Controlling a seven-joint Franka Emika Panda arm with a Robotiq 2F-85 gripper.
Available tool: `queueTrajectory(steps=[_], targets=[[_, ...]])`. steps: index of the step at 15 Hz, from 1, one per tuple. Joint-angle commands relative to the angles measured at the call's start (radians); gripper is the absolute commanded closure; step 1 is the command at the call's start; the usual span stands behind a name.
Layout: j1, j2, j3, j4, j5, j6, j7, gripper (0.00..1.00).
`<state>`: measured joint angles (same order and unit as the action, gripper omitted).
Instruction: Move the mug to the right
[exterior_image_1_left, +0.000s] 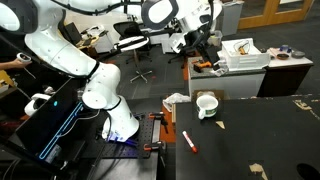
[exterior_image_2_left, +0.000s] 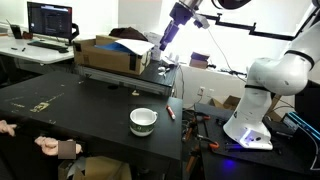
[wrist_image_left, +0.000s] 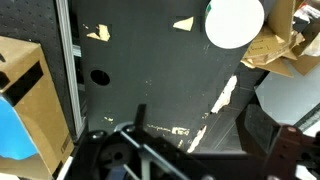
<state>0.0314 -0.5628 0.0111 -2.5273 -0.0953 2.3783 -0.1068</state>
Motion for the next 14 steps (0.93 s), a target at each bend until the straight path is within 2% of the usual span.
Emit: queueTrajectory(steps=[1, 6, 9, 14], targets=[[0.043, 0.079, -0.038, 0.042, 0.039, 0.049, -0.082, 0.0], [0.115, 0.179, -0.09, 0.067, 0.166, 0.01, -0.224, 0.0], [0.132, 0.239, -0.1, 0.069, 0.229, 0.003, -0.286, 0.0], [0.105, 0.332, -0.071, 0.073, 0.201, 0.004, -0.283, 0.0]])
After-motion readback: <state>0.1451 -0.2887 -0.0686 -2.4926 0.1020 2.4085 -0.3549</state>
